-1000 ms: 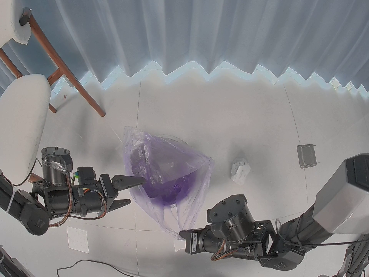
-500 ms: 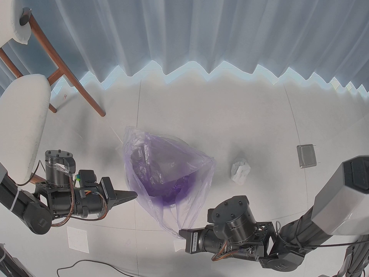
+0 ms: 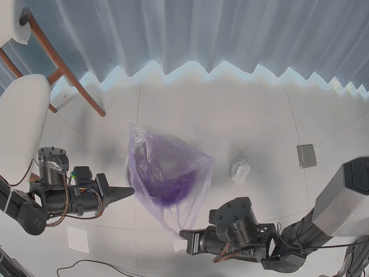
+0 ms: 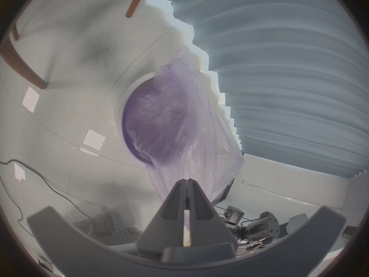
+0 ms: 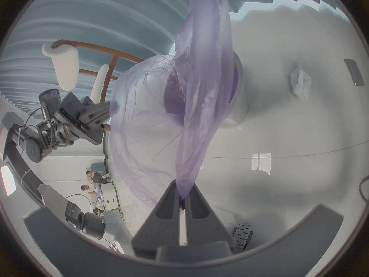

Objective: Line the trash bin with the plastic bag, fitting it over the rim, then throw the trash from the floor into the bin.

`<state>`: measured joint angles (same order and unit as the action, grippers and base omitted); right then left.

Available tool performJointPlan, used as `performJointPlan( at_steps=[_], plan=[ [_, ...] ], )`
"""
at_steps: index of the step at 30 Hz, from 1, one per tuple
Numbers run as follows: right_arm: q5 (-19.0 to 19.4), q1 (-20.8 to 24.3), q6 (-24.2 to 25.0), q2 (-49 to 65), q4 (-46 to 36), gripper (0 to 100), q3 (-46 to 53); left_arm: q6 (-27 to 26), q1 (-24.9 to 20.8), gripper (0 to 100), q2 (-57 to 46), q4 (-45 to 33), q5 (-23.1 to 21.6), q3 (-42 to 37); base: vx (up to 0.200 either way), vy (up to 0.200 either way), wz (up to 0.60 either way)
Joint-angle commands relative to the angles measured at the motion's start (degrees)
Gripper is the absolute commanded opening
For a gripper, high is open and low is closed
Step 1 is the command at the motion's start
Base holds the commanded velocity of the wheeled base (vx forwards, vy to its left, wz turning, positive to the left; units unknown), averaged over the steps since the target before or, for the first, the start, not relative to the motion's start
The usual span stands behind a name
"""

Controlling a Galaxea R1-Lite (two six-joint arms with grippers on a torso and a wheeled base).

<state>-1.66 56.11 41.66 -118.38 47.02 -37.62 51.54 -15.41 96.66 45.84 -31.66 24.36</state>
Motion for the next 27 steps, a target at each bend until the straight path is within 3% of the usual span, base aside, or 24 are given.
performJointPlan(
  at_steps=[1,2,12,14,17,21,27],
  plan=[
    [-0.3,0.4,-0.1,-1.1,0.0,0,0.1,-0.2,-1.5,0,-5.1,-0.8,0.0,-1.3,0.000,0.000,0.00],
    [-0.6,0.4,-0.2,-1.3,0.1,0,0.1,-0.3,-1.7,100,-6.0,-1.1,0.0,-1.4,0.000,0.000,0.00],
    [-2.4,2.2,-1.1,-1.9,0.7,0,0.5,-0.2,-3.0,100,-7.9,-2.3,0.2,1.7,0.000,0.000,0.00],
    [-2.5,2.5,-1.9,-1.9,0.7,0,0.3,-0.3,-2.4,100,-6.3,-5.6,0.1,5.2,0.000,0.000,0.00],
    [-2.8,2.8,-3.0,-2.0,0.7,0,0.2,-0.7,-2.7,100,-5.3,-19.5,0.2,15.5,0.000,0.000,0.00],
    [-3.4,2.9,-3.0,-1.9,0.8,0,0.4,-5.9,-3.2,100,-3.1,-33.1,0.5,22.5,0.000,0.000,0.00],
    [-3.8,2.9,-3.1,-2.3,0.8,0,0.4,-10.7,-4.2,100,1.8,-37.9,3.0,25.2,0.000,0.000,0.00]
  ],
)
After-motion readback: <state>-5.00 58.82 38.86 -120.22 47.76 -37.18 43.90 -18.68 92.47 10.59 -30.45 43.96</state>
